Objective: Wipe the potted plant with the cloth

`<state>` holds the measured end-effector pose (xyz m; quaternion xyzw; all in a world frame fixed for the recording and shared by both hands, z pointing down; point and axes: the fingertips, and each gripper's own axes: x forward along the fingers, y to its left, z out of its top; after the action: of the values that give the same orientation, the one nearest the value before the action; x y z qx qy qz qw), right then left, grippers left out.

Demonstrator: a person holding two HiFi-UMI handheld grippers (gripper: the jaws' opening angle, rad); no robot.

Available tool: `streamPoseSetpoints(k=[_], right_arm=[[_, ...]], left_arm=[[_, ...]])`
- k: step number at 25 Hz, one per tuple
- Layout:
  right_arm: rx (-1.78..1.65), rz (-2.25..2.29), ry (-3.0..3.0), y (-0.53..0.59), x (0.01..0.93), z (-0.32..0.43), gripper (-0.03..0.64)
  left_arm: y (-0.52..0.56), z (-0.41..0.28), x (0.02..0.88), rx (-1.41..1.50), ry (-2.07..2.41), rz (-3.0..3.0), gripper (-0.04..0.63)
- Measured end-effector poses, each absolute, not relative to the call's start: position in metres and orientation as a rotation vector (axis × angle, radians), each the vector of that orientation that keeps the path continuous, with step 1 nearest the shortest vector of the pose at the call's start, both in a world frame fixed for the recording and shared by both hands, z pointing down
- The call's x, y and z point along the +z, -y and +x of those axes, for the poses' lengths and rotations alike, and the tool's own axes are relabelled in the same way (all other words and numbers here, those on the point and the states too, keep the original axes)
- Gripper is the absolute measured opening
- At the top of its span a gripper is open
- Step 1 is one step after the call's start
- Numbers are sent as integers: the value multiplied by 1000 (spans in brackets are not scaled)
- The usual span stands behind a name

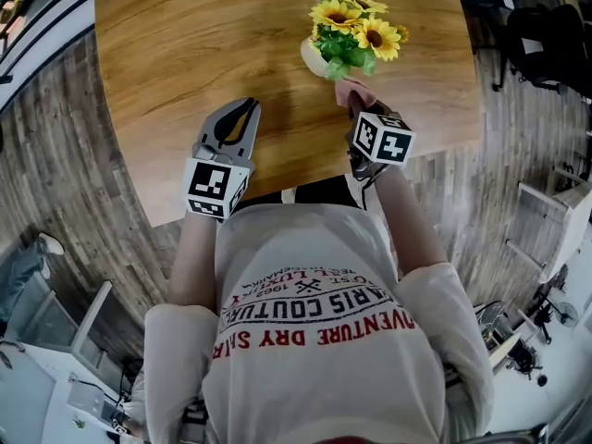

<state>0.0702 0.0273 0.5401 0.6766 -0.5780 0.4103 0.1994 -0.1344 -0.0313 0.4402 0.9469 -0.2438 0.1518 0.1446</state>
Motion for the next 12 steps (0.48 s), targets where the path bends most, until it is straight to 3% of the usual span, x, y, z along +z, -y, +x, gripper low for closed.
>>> streamPoseSetpoints(k=[2, 6, 12], right_arm=[[1123, 1903, 1589, -32, 540, 89, 37], [1105, 1939, 1558, -36, 536, 126, 37], [1019, 1900, 1582, -23, 531, 170, 37]], left_arm=[[32, -121, 443, 424, 683, 2731, 32], [32, -88, 456, 462, 634, 2753, 288], [36, -29, 479, 562, 555, 2832, 432]])
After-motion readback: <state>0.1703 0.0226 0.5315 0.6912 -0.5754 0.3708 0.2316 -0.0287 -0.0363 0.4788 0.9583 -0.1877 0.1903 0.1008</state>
